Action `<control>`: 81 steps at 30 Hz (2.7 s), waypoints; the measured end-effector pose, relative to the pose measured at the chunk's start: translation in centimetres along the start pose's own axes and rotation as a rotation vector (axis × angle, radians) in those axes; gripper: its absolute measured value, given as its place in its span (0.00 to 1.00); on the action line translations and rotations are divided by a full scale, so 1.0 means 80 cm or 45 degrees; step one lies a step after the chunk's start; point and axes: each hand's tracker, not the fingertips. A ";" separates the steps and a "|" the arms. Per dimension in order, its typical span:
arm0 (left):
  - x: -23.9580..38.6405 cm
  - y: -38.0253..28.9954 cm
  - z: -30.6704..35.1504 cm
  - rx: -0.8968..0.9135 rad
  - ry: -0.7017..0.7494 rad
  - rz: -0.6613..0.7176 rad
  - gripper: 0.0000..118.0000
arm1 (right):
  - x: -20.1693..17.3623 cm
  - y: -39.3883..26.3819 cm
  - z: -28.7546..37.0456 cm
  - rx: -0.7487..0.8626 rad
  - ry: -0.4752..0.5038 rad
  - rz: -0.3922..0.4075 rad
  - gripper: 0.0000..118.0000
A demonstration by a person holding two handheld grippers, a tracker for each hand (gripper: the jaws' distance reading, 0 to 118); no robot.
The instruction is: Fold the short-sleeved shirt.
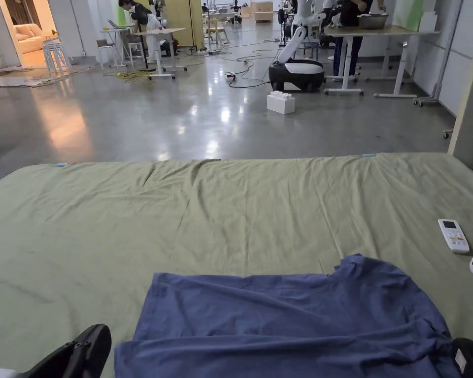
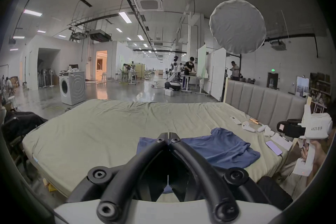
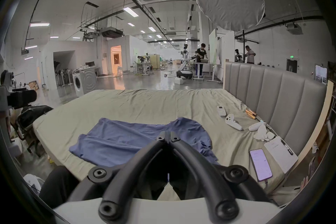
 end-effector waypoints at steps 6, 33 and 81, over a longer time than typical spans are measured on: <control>-0.017 -0.016 -0.023 -0.121 0.025 -0.019 0.00 | -0.001 0.009 -0.002 0.039 -0.023 0.033 0.00; -0.105 -0.207 -0.282 -1.017 0.169 0.260 0.15 | 0.050 -0.078 -0.008 -0.312 -0.166 -0.074 0.00; -0.124 -0.217 -0.142 -0.983 0.051 0.113 0.28 | 0.120 -0.162 -0.120 -0.773 -0.258 -0.095 0.42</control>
